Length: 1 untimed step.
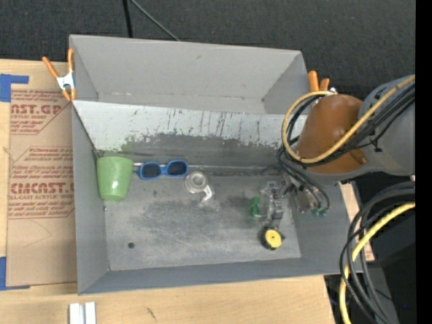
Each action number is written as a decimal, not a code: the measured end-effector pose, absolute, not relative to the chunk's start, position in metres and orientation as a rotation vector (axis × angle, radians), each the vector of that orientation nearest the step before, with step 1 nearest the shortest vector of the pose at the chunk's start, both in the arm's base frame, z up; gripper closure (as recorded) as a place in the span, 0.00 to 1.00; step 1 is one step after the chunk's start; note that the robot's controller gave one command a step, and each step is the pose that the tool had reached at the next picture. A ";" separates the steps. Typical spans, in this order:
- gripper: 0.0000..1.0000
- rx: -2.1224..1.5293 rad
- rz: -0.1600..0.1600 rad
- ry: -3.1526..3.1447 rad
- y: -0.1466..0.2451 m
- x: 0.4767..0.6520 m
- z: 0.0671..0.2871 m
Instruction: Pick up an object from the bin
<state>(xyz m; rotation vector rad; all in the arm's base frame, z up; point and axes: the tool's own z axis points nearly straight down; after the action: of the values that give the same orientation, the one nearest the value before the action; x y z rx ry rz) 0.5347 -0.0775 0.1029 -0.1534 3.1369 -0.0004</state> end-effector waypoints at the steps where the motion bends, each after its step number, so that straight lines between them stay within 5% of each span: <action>1: 0.00 -0.153 0.000 3.137 -0.077 0.535 0.103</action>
Offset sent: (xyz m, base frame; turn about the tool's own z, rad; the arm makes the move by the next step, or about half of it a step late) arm 0.0000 0.0000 0.0000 0.0000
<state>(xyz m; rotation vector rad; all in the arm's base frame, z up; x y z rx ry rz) 0.5347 -0.0775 0.1029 -0.1535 3.1369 -0.0004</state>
